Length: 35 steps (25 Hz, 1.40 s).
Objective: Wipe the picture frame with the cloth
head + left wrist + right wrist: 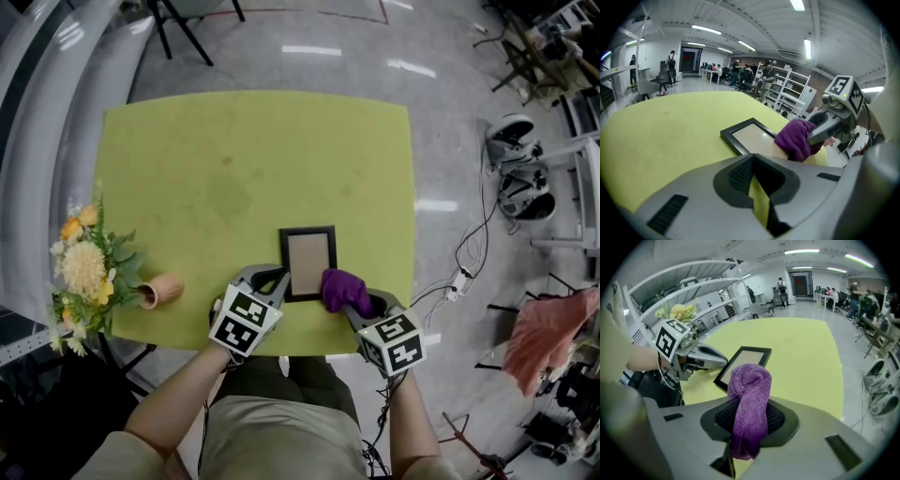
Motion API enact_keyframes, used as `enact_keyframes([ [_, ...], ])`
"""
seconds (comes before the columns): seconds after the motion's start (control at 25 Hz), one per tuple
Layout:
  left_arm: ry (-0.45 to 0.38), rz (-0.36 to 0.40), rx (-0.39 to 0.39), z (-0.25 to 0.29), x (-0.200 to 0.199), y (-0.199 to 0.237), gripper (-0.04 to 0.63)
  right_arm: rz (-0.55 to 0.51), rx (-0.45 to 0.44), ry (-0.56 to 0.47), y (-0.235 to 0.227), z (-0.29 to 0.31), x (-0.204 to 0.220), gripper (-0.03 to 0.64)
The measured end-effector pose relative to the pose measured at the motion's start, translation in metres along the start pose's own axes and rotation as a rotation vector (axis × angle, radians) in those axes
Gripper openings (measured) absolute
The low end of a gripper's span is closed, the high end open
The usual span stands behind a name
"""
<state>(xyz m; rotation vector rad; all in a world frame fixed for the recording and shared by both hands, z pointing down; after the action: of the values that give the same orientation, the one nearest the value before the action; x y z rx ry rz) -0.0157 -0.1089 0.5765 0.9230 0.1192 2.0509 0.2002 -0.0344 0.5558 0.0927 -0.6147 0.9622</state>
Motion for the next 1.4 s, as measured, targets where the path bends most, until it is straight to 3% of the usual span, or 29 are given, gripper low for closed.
enact_keyframes([
  [0.2,0.003,0.028,-0.019,-0.003,-0.006,-0.005,0.008,0.066,0.073,-0.146,-0.019,-0.036,-0.014,0.098],
  [0.36,-0.061,0.12,-0.055,-0.02,-0.023,-0.014,0.008,0.043,0.136,-0.232,-0.024,-0.064,-0.033,0.098],
  [0.72,-0.225,0.212,-0.142,-0.105,-0.081,-0.032,0.008,-0.04,0.207,-0.419,-0.012,-0.137,-0.089,0.098],
  [1.0,-0.435,0.282,-0.192,-0.189,-0.122,-0.063,0.008,-0.133,0.235,-0.588,0.017,-0.198,-0.132,0.098],
  [1.16,-0.557,0.278,-0.184,-0.233,-0.136,-0.078,0.008,-0.133,0.216,-0.694,0.038,-0.23,-0.152,0.098],
  [1.4,-0.745,0.302,-0.212,-0.289,-0.155,-0.106,0.008,-0.185,0.3,-0.871,0.068,-0.284,-0.166,0.1],
])
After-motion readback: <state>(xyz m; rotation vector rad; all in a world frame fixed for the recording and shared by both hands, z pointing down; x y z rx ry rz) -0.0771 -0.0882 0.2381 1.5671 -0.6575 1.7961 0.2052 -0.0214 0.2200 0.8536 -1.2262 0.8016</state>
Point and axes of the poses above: the fingertips, and each gripper's own axes: z forward along the fingers, y to its left, x out of its underside, the point moved 10 cm from there along -z, backward along the fingers, and after that the axes turned 12 degrees about -z, right-handed, at the moved point
